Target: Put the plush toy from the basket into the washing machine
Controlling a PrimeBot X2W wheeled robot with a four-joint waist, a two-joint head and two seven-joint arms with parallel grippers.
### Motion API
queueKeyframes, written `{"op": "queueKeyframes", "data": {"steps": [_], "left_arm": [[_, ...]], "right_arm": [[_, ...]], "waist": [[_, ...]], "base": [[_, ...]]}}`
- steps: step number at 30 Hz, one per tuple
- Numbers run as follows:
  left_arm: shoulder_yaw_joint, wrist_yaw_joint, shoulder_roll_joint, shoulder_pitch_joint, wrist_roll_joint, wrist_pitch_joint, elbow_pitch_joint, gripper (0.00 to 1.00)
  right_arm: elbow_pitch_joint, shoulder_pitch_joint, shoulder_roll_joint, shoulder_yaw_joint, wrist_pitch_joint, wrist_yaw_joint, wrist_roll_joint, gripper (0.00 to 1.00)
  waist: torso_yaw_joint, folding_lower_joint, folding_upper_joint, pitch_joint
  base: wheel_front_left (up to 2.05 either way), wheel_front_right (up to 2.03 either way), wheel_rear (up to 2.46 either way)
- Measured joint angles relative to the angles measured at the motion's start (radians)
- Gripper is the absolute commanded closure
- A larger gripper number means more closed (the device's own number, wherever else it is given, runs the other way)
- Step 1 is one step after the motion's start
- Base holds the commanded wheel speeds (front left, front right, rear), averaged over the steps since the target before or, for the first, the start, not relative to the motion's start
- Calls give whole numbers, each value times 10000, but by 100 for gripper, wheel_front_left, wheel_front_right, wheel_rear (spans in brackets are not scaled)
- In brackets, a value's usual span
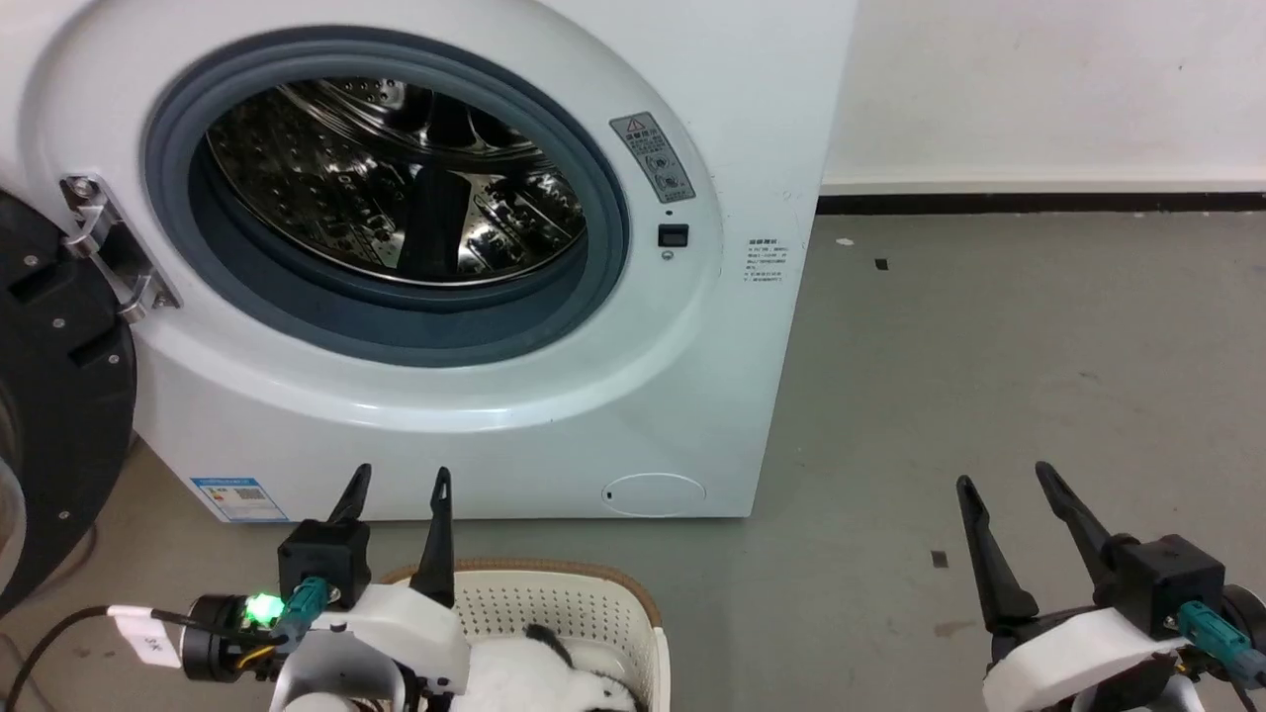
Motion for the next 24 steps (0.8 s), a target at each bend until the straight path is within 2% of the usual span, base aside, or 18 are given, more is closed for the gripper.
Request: {"op": "queueKeyframes", "data": {"steps": [8, 24], "left_arm": [[-151, -176, 0, -648, -165, -36, 1020, 0], [-362, -188, 222, -2052, -539, 123, 3103, 0]], "right_arm": [[-130, -240, 0, -92, -167, 0, 259, 0], [-591, -861, 0, -443, -497, 0, 639, 0]], "waist": [[-107, 0, 0, 551], [-350, 1, 0, 2222]], "base": [[0, 0, 0], [0, 0, 0]]}}
